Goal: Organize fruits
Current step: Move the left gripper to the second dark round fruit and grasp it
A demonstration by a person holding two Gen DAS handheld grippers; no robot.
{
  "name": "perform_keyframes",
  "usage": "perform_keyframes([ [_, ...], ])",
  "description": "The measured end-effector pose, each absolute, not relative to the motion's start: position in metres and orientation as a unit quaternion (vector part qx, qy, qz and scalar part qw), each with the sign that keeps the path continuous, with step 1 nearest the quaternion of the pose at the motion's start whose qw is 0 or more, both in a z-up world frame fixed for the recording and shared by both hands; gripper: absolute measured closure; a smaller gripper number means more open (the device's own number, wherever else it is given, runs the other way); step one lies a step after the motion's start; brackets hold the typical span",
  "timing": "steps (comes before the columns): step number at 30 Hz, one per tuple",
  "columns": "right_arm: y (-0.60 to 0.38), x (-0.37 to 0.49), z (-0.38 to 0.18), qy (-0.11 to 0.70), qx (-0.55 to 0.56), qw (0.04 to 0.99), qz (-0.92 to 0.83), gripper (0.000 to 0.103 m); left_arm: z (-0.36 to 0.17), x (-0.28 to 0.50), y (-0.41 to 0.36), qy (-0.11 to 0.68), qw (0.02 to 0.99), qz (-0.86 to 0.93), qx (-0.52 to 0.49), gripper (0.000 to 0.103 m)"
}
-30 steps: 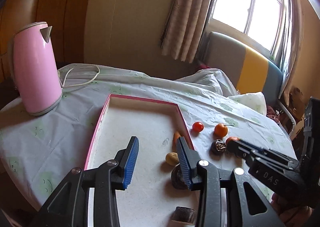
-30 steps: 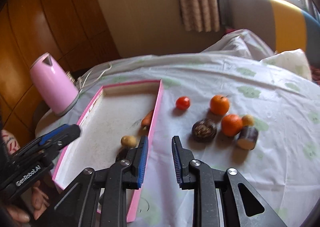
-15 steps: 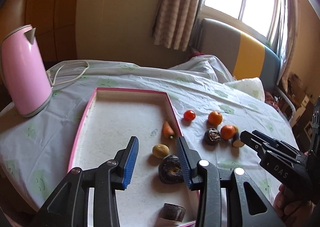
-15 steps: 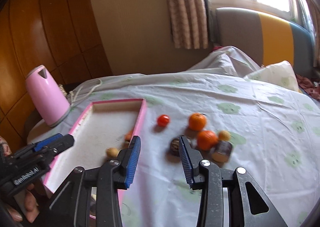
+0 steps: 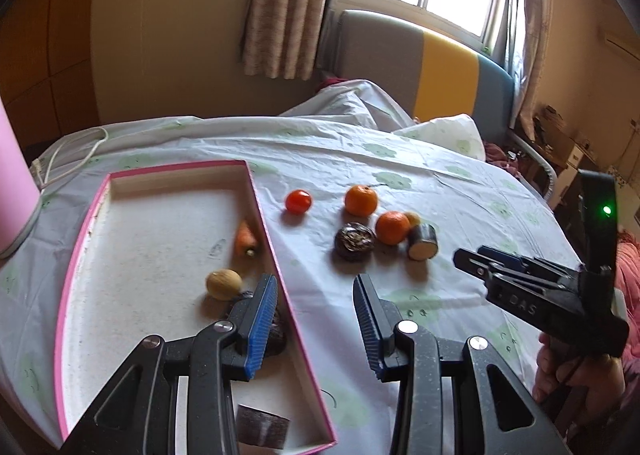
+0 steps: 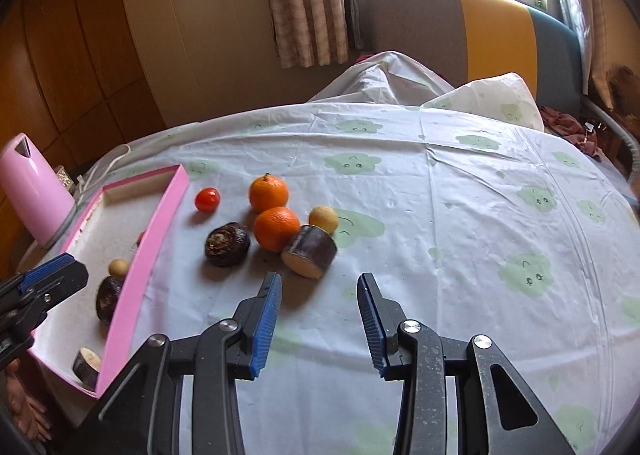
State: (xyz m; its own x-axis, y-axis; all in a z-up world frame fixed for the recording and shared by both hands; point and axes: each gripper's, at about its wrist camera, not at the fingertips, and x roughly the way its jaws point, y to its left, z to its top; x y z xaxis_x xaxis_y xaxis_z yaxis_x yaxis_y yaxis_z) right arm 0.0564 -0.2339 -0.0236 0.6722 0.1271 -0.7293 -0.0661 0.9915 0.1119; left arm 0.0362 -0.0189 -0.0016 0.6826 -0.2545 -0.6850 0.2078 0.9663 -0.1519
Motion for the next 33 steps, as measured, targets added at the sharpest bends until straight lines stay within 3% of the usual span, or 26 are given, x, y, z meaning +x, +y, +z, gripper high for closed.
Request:
perform_keyframes([
  [7,-0.229,0.083,-0.038,0.427,0.044,0.901,0.069,0.063,-0.005,0.036,-0.026,0.384,0.911,-0.149,-0.028,0.063],
  [10,-0.227,0.094,-0.043,0.436,0.054,0.896,0.069,0.050,-0.005,0.041,-0.027,0.391,0.906,-0.157,-0.030,0.063],
  [14,-0.235,0.101,-0.042,0.434,0.081,0.895,0.065,0.048,-0.009,0.054,-0.032,0.408,0.898,-0.162,-0.028,0.063],
  [22,-0.259,0.105,-0.040,0.428,0.104,0.896,0.053,0.048,-0.017,0.099,-0.058,0.438,0.880,-0.182,-0.023,0.065],
  [33,-0.273,0.130,-0.032,0.438,0.120,0.888,0.064,0.062,-0.052,0.146,-0.085,0.489,0.859,-0.154,-0.001,0.062],
])
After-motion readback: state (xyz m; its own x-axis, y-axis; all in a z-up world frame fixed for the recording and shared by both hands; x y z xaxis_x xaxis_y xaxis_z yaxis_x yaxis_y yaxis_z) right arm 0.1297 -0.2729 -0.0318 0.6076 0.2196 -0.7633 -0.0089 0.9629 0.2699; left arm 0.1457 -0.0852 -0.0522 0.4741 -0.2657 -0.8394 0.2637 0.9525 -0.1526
